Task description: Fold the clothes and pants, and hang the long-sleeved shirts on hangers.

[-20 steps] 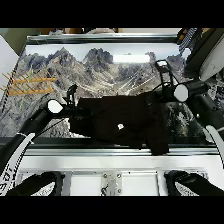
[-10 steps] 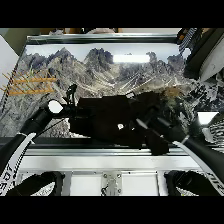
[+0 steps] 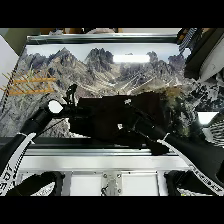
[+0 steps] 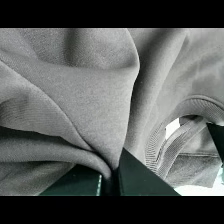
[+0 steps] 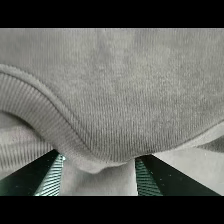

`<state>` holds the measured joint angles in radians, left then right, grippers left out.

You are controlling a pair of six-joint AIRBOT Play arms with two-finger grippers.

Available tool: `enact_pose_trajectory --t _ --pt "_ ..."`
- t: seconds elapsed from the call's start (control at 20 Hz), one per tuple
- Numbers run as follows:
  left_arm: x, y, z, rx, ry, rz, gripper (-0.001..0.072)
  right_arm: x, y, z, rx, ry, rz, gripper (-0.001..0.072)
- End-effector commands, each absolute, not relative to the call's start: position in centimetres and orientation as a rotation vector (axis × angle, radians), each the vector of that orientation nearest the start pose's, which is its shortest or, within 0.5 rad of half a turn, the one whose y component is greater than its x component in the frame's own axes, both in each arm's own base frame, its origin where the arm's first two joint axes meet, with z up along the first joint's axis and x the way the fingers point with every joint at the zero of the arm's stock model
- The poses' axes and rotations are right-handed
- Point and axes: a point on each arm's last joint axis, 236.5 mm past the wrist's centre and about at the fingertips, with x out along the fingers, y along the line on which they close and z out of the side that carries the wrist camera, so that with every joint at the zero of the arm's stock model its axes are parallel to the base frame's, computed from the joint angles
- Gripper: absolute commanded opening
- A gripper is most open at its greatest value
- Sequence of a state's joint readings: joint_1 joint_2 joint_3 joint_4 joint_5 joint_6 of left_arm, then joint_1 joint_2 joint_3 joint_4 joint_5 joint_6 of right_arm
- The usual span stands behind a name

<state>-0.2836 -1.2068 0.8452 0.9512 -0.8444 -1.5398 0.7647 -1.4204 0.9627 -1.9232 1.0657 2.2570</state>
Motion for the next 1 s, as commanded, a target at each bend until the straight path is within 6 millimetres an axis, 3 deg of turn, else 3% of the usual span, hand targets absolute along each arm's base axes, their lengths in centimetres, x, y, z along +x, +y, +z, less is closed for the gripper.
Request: enact_pose_trajectory --t 0.0,0.15,0.35,0.4,0.5,0.55,0.6,0.7,0.8,0.95 --pt "33.0 -20.3 -2.3 -0.446 1.245 -0.415 0.0018 30.4 18.1 -9.2 -0.334 1.28 -0.003 0.0466" --pt "32.9 -20.3 -2.3 -0.446 1.25 -0.417 0.0019 30.8 17.0 -9.6 -0.339 1.291 -0.036 0.0464" --pt "32.7 -20.3 -2.3 -0.445 1.256 -0.419 0.0018 31.5 13.9 -9.5 -0.334 1.319 -0.124 0.0462" --pt "32.7 -20.3 -2.3 -0.445 1.256 -0.419 0.0018 31.5 13.5 -9.5 -0.33 1.326 -0.138 0.0432" --pt "32.7 -20.3 -2.3 -0.446 1.255 -0.419 0.0018 31.6 13.3 -9.3 -0.347 1.327 -0.124 0.0142" --pt "32.7 -20.3 -2.3 -0.446 1.255 -0.419 0.0018 31.6 13.4 -9.1 -0.359 1.325 -0.109 0.0052" --pt "32.8 -20.3 -2.2 -0.446 1.252 -0.42 0.0018 31.7 13.4 -8.8 -0.372 1.32 -0.093 0.0028" --pt "33.0 -20.2 -1.4 -0.447 1.229 -0.423 0.0018 31.8 13.7 -7.1 -0.404 1.299 -0.034 0.0028" --pt "34.0 -19.7 0.4 -0.455 1.203 -0.43 0.0018 31.4 14.1 -3.8 -0.437 1.288 0.041 0.0028" --pt "36.0 -18.9 4.3 -0.418 1.142 -0.478 0.0018 28.0 15.1 2.2 -0.36 1.346 0.147 0.0027"
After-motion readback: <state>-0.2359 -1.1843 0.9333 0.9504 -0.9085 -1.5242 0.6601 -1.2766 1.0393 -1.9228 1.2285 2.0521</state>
